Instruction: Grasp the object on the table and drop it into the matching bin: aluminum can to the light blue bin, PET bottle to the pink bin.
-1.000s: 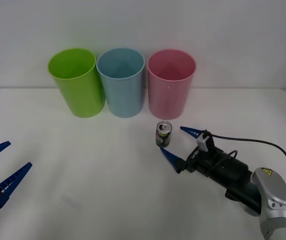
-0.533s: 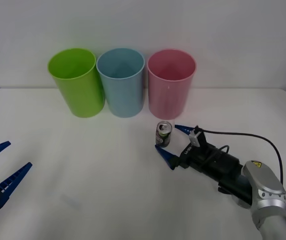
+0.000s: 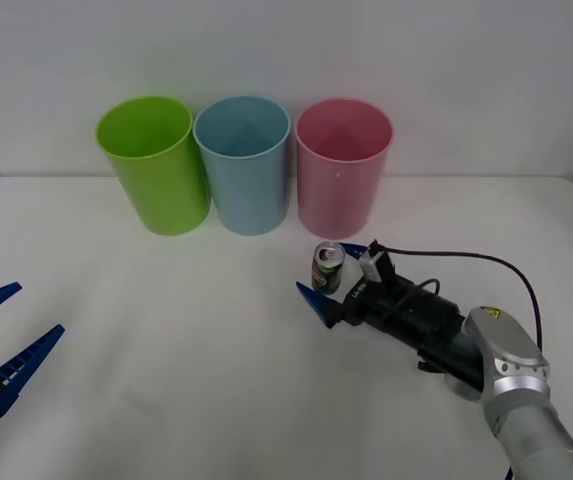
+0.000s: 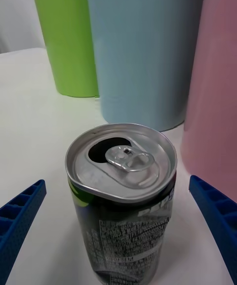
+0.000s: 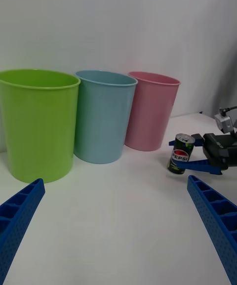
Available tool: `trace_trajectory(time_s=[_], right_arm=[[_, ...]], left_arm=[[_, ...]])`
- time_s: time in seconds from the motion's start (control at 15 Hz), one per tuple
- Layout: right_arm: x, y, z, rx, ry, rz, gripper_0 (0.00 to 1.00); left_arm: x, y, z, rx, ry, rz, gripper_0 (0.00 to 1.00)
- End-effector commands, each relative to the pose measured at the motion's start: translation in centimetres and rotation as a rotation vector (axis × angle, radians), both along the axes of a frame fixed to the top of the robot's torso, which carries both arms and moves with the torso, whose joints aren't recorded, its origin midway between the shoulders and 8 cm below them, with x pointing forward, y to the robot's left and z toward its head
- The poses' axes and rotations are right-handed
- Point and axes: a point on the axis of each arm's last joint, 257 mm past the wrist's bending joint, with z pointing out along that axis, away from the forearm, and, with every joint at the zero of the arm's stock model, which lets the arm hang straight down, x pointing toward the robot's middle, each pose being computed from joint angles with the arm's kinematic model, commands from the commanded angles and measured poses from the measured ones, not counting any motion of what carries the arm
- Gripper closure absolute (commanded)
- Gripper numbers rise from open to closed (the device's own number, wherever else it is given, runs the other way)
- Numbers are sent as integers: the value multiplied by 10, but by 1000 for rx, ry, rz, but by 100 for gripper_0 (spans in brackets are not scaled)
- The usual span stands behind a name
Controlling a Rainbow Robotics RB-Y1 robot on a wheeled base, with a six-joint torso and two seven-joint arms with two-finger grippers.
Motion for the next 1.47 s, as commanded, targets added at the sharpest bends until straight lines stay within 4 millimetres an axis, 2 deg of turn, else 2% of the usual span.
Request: trace_trajectory(time_s=[0.07, 0.27, 0.33, 0.4, 1.2, 1.47], right_arm=[[1, 1, -1, -6, -3, -8, 0], [2, 1, -1, -12, -10, -9, 0], [2, 2, 0, -14, -16, -7, 76], [1, 1, -1, -16, -16, -7, 100], [-3, 0, 7, 10, -27, 23, 100], [-8, 0, 25, 41, -52, 58, 100]], left_arm=[[0, 0, 0, 0, 0, 0, 0], [0, 0, 0, 0, 0, 0, 0], [0, 0, 0, 0, 0, 0, 0], [0, 0, 0, 0, 0, 0, 0], [0, 0, 0, 0, 0, 0, 0], [0, 0, 0, 0, 0, 0, 0]])
